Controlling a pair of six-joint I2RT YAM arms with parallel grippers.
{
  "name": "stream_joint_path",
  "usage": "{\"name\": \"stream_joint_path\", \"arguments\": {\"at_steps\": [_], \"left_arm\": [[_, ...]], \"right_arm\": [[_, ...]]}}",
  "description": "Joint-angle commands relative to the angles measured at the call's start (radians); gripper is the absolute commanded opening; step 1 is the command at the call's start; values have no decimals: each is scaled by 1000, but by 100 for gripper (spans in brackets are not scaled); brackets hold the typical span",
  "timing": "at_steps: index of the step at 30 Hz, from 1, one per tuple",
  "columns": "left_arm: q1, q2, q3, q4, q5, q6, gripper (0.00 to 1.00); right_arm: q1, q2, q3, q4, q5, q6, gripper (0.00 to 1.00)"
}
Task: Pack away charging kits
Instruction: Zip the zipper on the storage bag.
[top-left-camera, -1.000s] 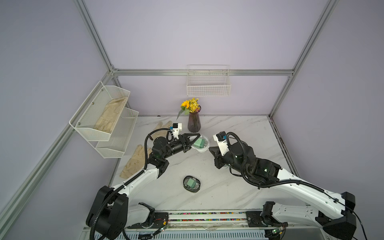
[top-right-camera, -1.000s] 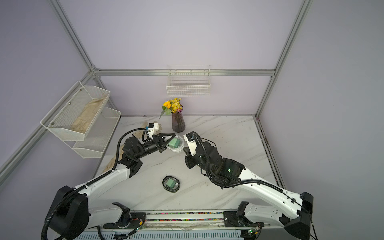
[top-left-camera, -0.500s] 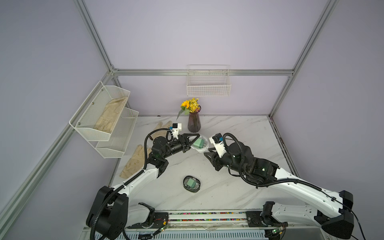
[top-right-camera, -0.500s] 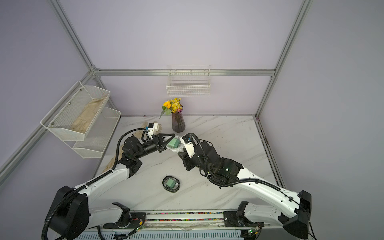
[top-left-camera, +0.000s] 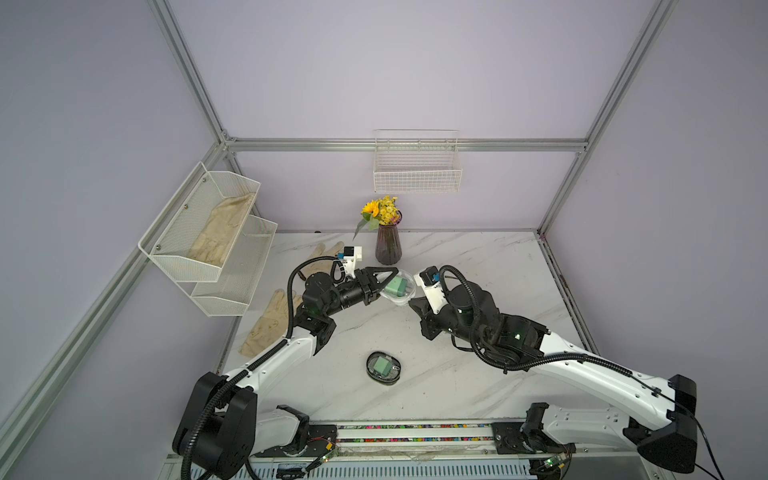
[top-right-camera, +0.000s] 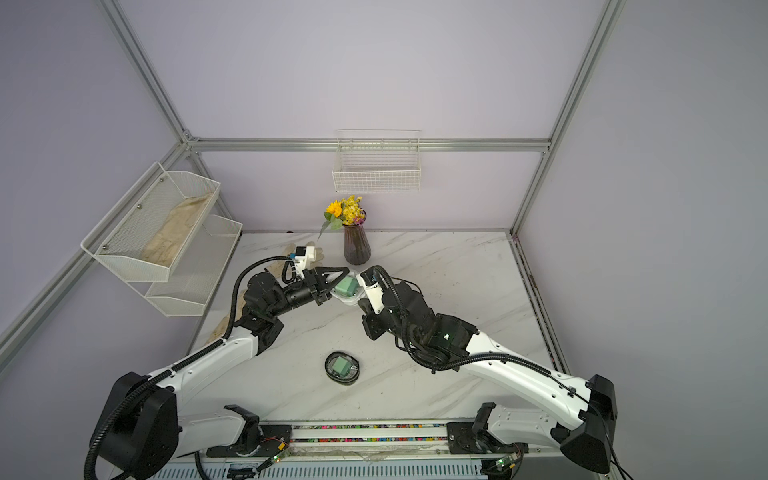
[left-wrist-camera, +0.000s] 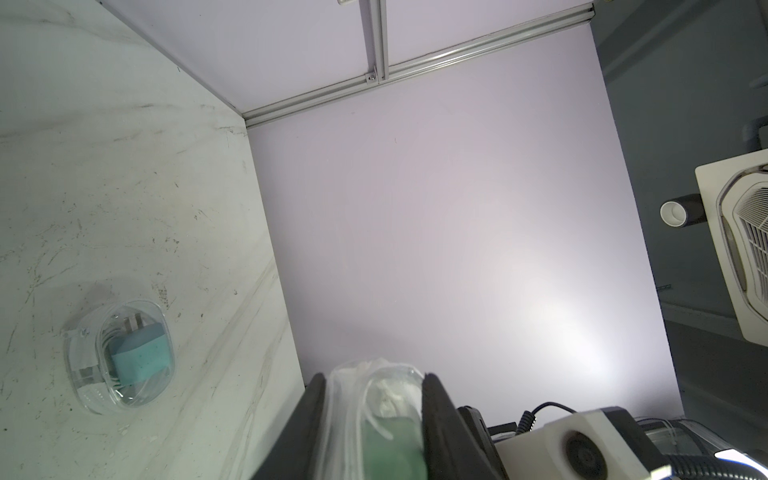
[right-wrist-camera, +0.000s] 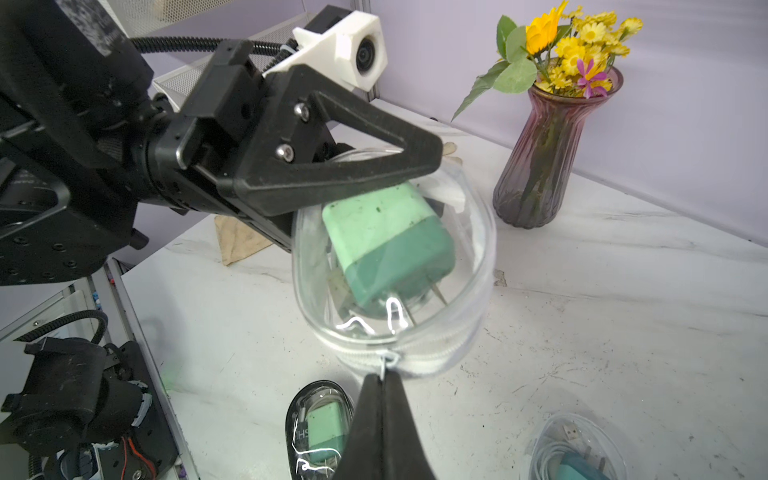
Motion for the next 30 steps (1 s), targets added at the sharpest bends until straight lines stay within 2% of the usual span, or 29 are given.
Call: {"name": "stream_joint_path", "arguments": {"at_steps": [1,7,13,15,17,20,30], "left_arm": [[4,-51,100,45,27,11,22],[9,-53,102,43,41,13,21],[16,-59,103,21,109,30,15],[19,-67,115,-10,146,59,10],[25,-78,132,-75,177,109,0],[40,-93,145,-114,214,160,0],[115,-110,136,-94,287,204,0]], "right_arm": [[5,-5,33,-15,57,2,0],[5,-27,40,-42,141,1,0],[5,25,96,-116,217,-35,0],[5,42,123,-152,227,-62,0],[5,58,152,-189,238,-78,0],[5,75,192,-240,240,-108,0],[5,104,256,-335,255,-166,0]]}}
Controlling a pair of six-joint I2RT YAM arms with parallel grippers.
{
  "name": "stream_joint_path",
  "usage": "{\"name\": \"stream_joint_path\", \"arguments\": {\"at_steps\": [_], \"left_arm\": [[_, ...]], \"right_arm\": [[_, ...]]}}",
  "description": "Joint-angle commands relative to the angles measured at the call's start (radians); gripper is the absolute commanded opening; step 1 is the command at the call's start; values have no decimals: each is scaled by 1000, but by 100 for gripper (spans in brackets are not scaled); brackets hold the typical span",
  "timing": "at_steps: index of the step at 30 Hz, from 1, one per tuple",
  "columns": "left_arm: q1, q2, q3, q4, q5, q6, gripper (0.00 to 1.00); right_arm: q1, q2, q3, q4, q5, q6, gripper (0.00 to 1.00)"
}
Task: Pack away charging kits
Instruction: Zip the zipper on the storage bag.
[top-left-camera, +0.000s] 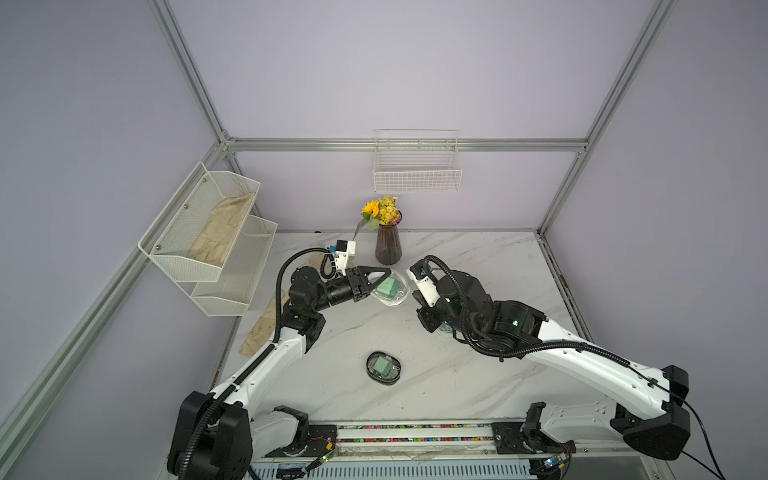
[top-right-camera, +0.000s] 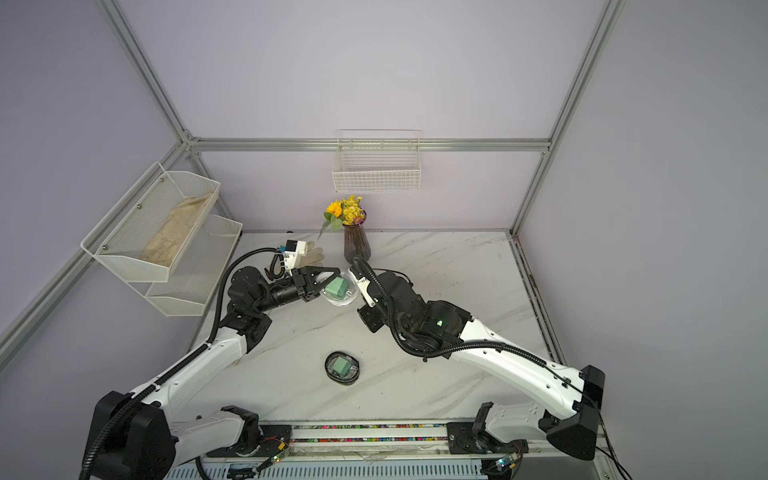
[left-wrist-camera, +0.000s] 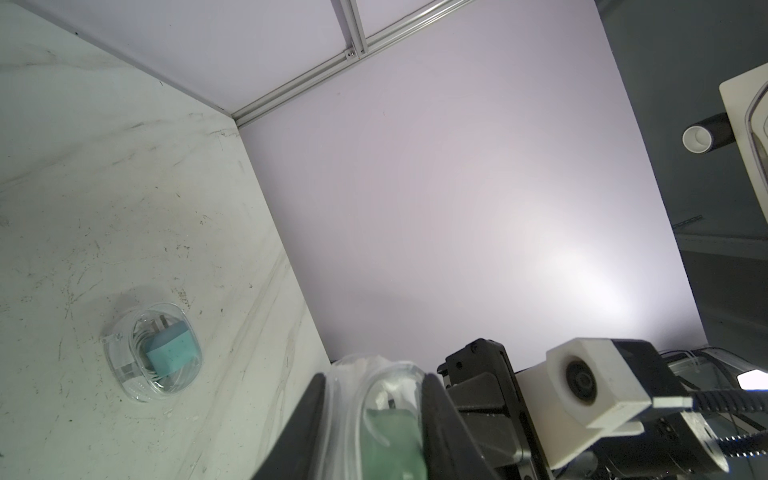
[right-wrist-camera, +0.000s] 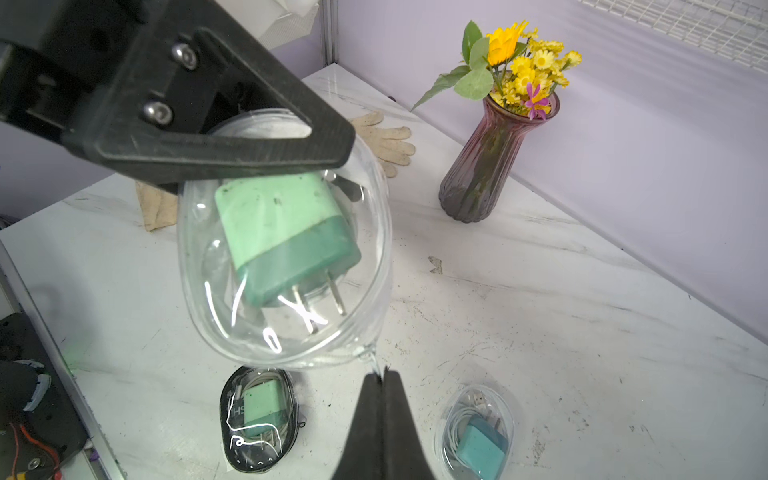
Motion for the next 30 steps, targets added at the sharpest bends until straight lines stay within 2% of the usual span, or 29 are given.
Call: {"name": "stream_joint_path", "arguments": {"at_steps": [1,3,6,7,10,12,14,16,17,22,30], "left_arm": [[25,-36,89,26,114,50,0],[32,-40,80,37,131,58,0],[32,-28,93,57,217,67,0],[39,-34,96,12,208,90,0],[69,-101,84,-161,112,209,0],[74,-110,73,-124,122,187,0],[74,-92,73,-59,164,132,0],[74,-71,74,18,211,75,0],[74,-58,77,59,238,47,0],[73,-32,94,128,297,-8,0],[74,-48,88,112,303,-3,0]], "right_arm": [[-13,1,22,-67,93,-39,0],[-13,4,27,-64,103,-56,0],[-13,24,52,-56,98,-90,0],[-13,29,68,-53,71,-93,0],[-13,-3,94,-30,-116,-86,0],[-13,-34,89,-25,-253,-76,0],[-13,-51,80,-38,-370,-60,27],[-13,-49,69,-49,-453,-47,39],[-13,-41,69,-58,-482,-41,41],[-13,-29,54,-52,-486,-47,44],[-15,-31,42,-53,-407,-78,36]]}}
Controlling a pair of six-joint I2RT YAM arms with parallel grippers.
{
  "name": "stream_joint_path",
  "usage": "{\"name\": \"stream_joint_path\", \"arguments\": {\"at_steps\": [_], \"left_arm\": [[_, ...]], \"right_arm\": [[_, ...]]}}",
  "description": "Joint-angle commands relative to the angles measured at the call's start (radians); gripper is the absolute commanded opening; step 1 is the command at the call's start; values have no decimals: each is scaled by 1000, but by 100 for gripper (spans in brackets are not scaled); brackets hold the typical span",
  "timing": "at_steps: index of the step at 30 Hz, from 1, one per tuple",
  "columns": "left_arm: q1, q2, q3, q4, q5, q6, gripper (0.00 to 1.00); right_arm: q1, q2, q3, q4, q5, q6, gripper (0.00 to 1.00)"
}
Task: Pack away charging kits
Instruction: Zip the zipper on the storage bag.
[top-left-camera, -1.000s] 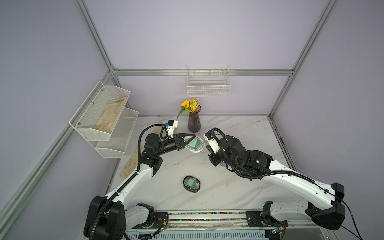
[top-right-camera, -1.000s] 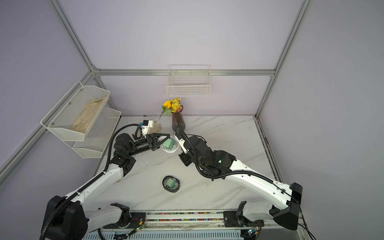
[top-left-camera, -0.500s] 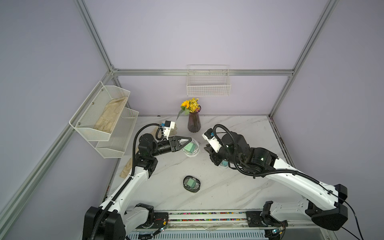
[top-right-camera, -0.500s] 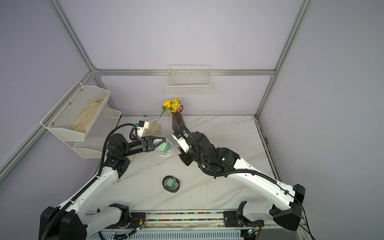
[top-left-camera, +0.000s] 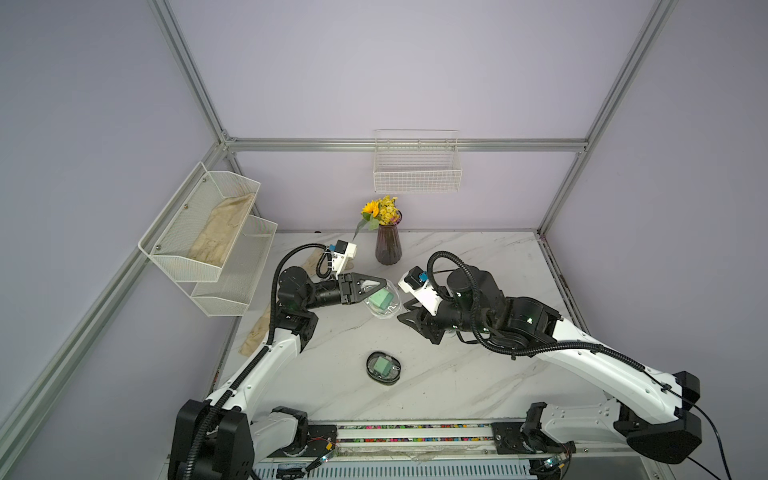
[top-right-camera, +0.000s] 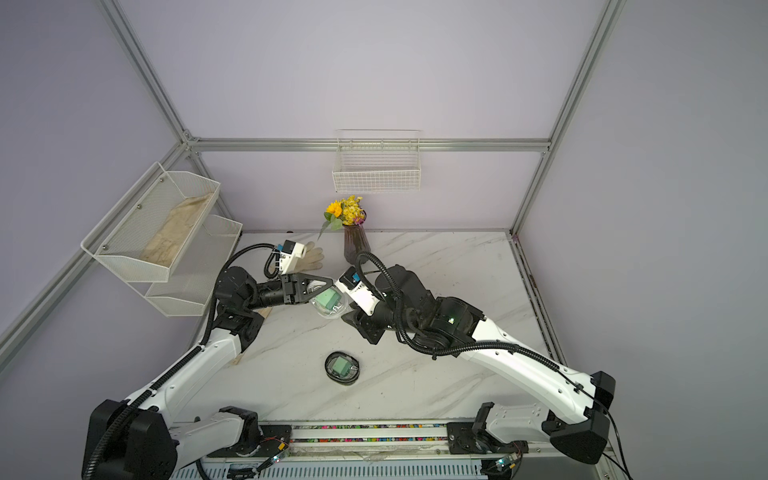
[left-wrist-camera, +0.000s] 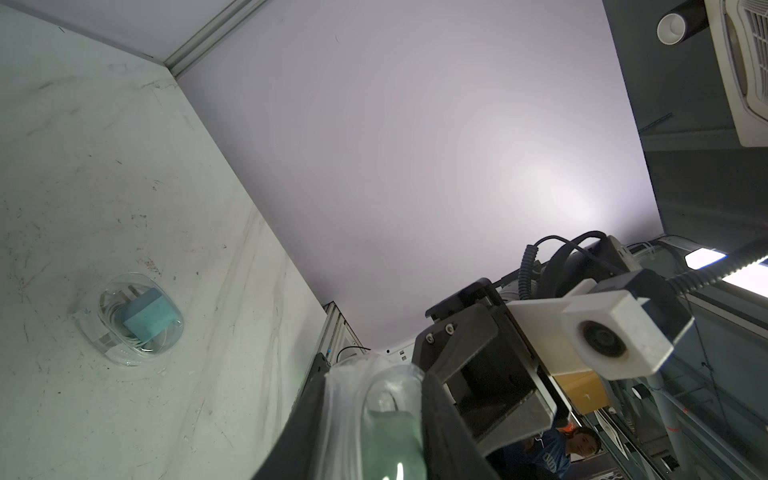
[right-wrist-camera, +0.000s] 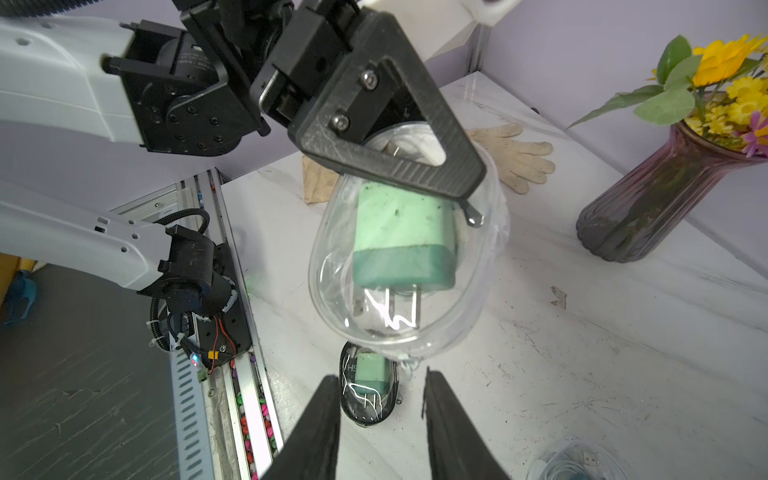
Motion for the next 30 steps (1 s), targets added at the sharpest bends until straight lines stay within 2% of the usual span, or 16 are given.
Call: {"name": "stream_joint_path", "arguments": {"at_steps": [1,12,17,21,25,30], "left_arm": [[4,-25,89,55,28,-16,0],[4,-34,89,55,41,-19,0],[4,-35,90,55,45,-20,0],[4,-35,91,55,45,-20,0],[3,-34,94,55,51,-19,0],[4,-38,98,13,66,13,0]], "right_arm": [[-1,1,-9,1,27,-33,36],[-6,46,-11,36,1,-51,34],[-7,58,-11,35,31,-55,19],[-8,64,-7,23,69,-44,0],[-8,50,-17,20,136,-45,0],[-8,35,16,-16,279,-72,0]]}}
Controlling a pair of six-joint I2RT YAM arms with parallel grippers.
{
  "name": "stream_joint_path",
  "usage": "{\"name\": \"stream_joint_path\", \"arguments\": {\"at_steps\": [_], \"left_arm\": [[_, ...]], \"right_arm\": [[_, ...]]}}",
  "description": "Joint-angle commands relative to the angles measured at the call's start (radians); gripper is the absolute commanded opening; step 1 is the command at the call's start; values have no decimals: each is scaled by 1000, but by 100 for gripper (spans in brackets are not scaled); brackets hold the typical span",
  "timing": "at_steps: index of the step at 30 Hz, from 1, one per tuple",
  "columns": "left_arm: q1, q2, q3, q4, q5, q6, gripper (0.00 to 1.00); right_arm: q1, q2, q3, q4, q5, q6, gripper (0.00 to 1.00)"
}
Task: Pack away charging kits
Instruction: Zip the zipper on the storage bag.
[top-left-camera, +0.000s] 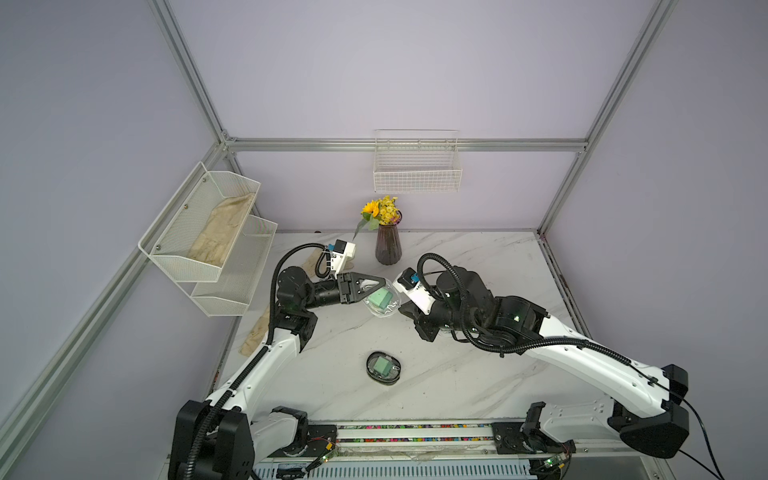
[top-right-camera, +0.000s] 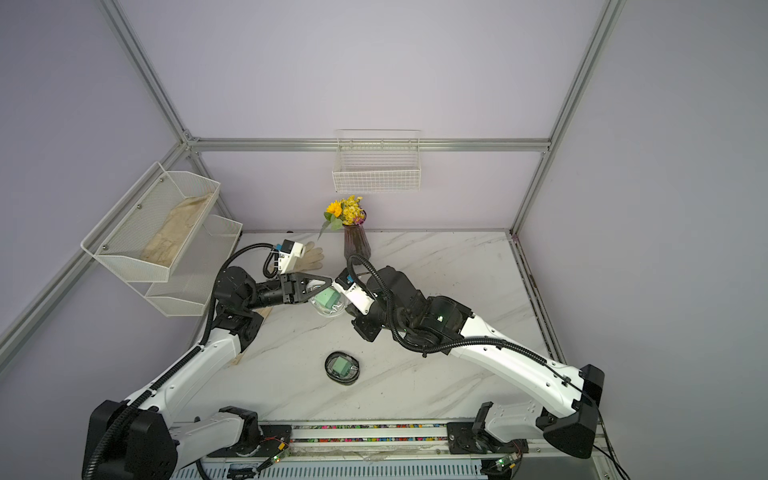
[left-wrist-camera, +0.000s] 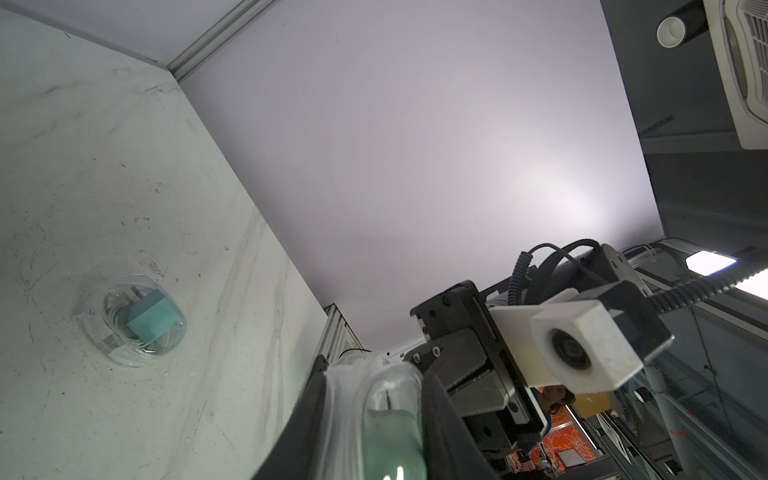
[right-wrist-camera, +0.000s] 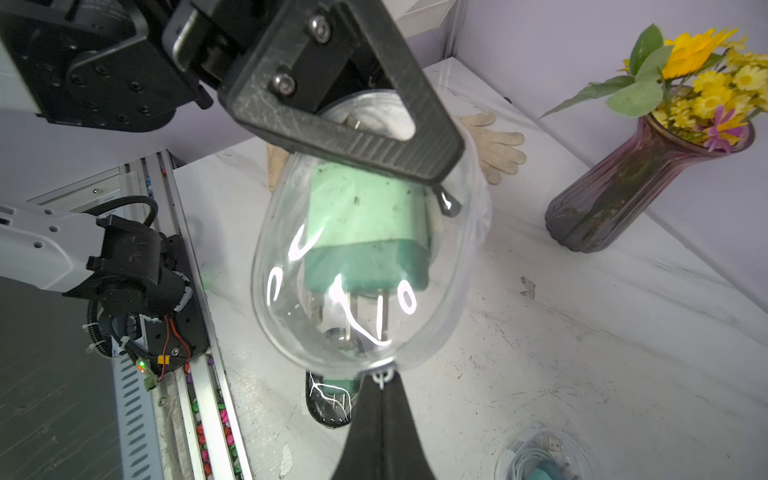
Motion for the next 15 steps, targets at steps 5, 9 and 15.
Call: {"name": "stream_joint_path", "arguments": {"at_steps": [5,9,15], "left_arm": [[-2,-44,97,-22,86,50,0],[-4,-44,92,-42,98,66,0],[-19,-42,76,-67,119,105,0]], "right_arm": [[-11,22,68,-71,298,-98,0],[-11,25,102,-48,318,-133,0],[-8,37,147,-22,241,-222,0]]}}
